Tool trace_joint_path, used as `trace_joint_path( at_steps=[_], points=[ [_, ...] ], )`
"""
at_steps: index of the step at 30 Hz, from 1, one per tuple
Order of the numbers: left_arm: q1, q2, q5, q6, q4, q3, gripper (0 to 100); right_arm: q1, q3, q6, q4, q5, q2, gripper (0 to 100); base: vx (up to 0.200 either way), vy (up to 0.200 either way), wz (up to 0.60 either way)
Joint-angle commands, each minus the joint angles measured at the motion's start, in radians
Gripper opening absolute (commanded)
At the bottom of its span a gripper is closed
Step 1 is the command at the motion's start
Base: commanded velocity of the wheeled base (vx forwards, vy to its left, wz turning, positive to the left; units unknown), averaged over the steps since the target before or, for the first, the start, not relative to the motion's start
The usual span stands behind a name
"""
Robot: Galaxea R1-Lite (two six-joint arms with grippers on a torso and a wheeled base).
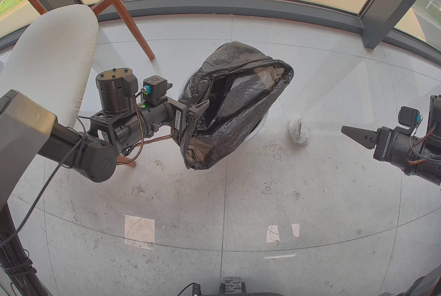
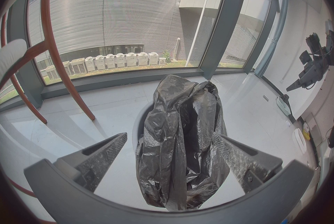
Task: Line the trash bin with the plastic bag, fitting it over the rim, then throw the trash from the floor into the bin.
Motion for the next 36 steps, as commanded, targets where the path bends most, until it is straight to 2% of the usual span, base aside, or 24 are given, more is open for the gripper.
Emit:
trace_joint_path(
  at_steps=[1,7,12,15,16,18,22,36],
  points=[
    [0.003,0.025,0.004,-0.001,-0.002,-0.023,100,0.024,-0.001,0.001,0.004,0.003,0.022,100,0.000,0.000,0.00],
    [0.003,0.017,0.004,-0.001,0.000,0.013,100,0.092,-0.079,0.001,-0.002,0.003,0.137,100,0.000,0.000,0.00],
    [0.008,0.014,0.002,-0.009,-0.002,0.037,100,0.098,-0.162,0.003,-0.002,0.001,0.183,100,0.000,0.000,0.00],
    [0.007,-0.047,-0.004,-0.089,-0.007,0.077,100,0.104,-0.178,0.030,-0.002,-0.001,0.193,100,0.000,0.000,0.00],
    [0.005,-0.067,-0.001,-0.155,-0.013,0.102,100,0.112,-0.175,0.032,-0.002,-0.001,0.195,100,0.000,0.000,0.00],
    [0.002,-0.087,0.005,-0.199,-0.036,0.135,100,0.118,-0.173,0.032,-0.002,-0.001,0.195,100,0.000,0.000,0.00],
    [0.010,-0.099,0.002,-0.165,-0.082,0.149,100,0.124,-0.175,0.032,-0.002,-0.001,0.198,100,0.000,0.000,0.00],
    [0.005,-0.098,0.004,-0.146,-0.082,0.126,100,0.126,-0.159,0.033,-0.002,-0.001,0.197,100,0.200,0.000,0.00]
  ],
)
